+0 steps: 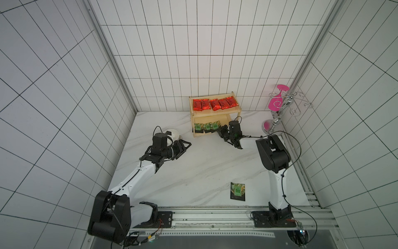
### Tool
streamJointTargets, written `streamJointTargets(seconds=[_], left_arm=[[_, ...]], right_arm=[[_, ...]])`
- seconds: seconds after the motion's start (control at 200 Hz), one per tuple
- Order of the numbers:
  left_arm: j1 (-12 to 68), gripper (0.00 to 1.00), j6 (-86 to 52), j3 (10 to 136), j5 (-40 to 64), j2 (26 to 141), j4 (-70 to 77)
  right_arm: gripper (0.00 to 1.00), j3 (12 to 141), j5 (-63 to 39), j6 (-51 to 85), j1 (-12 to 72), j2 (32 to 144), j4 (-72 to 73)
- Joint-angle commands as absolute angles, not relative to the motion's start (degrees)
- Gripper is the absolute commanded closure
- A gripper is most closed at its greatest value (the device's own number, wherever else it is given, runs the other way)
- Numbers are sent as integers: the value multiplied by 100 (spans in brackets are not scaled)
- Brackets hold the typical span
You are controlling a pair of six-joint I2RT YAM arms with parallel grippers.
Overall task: Place the tea bags on the shelf by color
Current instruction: Place the tea bag on the shelf.
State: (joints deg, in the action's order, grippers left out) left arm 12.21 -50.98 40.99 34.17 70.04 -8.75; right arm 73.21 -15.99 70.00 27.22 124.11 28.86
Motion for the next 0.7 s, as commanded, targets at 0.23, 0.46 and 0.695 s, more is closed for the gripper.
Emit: streamJointTargets(seconds=[0.23, 0.46, 0.695], left_arm=[[1189, 35, -5057, 4019, 3445, 6970, -740], [1178, 35, -5030, 4069, 3446, 6937, -808], [1169, 35, -5027, 4075, 3458, 6909, -817]], right_arm=[[94, 7811, -1521, 6864, 2560, 12520, 2691], [90, 8028, -1555, 6864, 2495, 12620, 2449], [77, 8139, -1574, 6723, 2452, 12554, 2148]])
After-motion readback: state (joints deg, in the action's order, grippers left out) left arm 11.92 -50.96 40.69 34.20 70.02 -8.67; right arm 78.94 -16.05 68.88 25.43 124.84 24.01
